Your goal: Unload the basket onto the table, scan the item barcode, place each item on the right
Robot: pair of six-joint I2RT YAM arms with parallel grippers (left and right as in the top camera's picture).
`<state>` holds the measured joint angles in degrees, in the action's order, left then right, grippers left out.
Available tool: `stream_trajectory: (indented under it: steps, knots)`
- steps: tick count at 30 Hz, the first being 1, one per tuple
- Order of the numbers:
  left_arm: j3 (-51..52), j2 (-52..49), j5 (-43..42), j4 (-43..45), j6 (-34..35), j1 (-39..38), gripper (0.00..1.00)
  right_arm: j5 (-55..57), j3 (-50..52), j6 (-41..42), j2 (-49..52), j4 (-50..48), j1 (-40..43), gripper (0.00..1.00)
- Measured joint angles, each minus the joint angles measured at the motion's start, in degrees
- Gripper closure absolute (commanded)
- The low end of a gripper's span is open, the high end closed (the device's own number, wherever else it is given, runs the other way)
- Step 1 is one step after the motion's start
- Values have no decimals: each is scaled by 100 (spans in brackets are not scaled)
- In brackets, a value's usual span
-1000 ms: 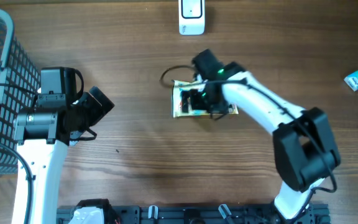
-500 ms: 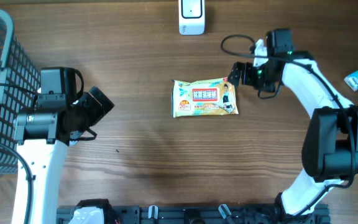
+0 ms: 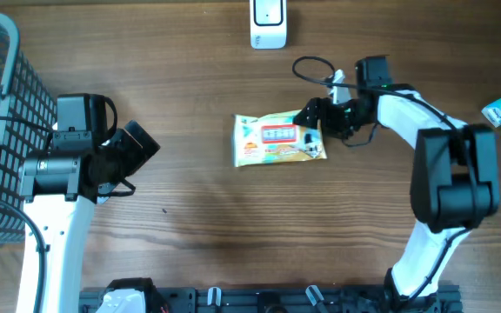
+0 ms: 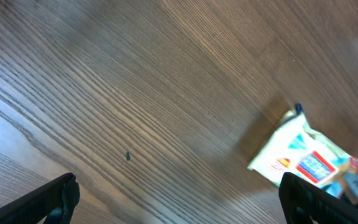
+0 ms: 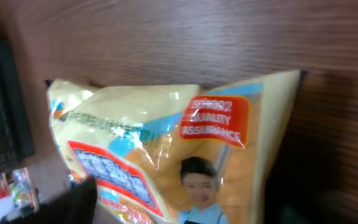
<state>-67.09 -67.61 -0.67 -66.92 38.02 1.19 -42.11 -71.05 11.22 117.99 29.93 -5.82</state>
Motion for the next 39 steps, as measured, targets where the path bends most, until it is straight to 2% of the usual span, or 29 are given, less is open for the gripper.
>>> stream_trajectory:
  steps: [1, 2, 3, 7, 13, 17, 20, 23, 27, 31, 35, 39]
  knots:
    - [0, 0, 2, 2, 2, 0, 0, 0, 4, 37, 39, 17, -37, 76]
    - [0, 0, -2, 2, 2, 0, 0, -46, 28, 52, 85, 46, -55, 89]
    - [0, 0, 4, 0, 2, 0, 0, -66, 61, 81, 136, 70, -70, 96]
    - [0, 0, 4, 2, 2, 0, 0, -131, 109, 199, 256, 227, -66, 96]
    - [0, 0, 4, 2, 2, 0, 0, 162, -81, 57, 129, 1086, -35, 96]
    - [0, 0, 4, 4, 2, 0, 0, 815, -323, -68, -855, 1338, 2, 96]
    - [0, 0, 15, 0, 2, 0, 0, 2177, -671, -107, -2520, 1386, -15, 96]
    - [0, 0, 20, 4, 0, 0, 0, 3329, -761, -146, -3654, 1408, -109, 96]
    - [0, 0, 22, 0, 2, 0, 0, 4402, -769, -258, -4223, 1587, -581, 96]
    - [0, 0, 22, 0, 2, 0, 0, 5217, -763, -186, -3681, 1718, -1668, 96]
    - [2, 0, 22, -7, 2, 0, 0, 5307, -566, 175, -1928, 1646, -2651, 96]
    - [0, 0, 24, 2, 2, 0, 0, 5095, -492, 424, -765, 1484, -3340, 96]
